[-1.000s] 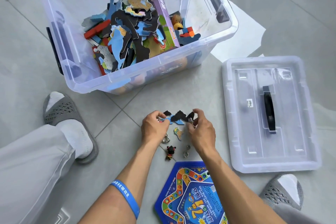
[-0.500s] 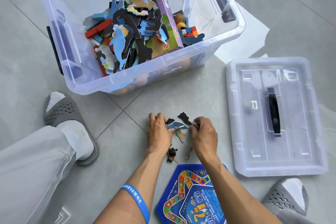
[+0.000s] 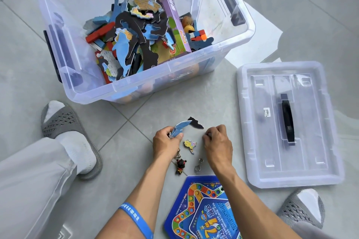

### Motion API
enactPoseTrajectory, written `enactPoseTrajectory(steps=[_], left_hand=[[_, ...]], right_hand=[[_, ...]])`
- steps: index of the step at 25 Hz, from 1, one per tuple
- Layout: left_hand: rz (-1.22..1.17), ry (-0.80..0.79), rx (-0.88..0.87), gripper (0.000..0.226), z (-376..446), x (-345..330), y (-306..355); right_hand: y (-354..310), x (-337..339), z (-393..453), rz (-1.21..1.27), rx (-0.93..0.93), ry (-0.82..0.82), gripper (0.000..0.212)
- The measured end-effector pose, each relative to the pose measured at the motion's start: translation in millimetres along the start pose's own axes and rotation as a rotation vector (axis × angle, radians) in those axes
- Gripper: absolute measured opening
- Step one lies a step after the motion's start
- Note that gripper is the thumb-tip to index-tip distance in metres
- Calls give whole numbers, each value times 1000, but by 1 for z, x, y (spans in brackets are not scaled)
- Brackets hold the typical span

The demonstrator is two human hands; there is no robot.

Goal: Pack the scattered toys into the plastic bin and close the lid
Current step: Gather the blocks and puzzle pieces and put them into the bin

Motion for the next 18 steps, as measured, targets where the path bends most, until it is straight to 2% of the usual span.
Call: enactPoseTrajectory(steps=[4, 9, 12, 16, 18], left_hand=[[-291, -65, 114, 9, 0, -3, -8], [-298, -67, 105, 14, 0, -6, -6], [-297, -58, 112, 16, 1, -5, -8], [-352, -55, 144, 11, 1, -6, -9], [-376, -61, 149, 13, 2, -6, -10]], right_hand=[[14, 2, -12, 85, -40, 78, 9], [25, -6, -32, 174, -125, 78, 20], [29, -7, -25, 245, -189, 49, 12], [-10, -3, -1, 383, -45, 42, 12], [-33, -4, 13, 313, 58, 18, 23]])
Point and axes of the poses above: each hand's wrist, its own z-axis towards the middle knuckle, its own x-axis out of the back of the hand, y = z × x, the point moved 6 cm from there along z, towards the middle knuckle, and after that the axes turned 6 degrees about x, right-handed, at the moved point
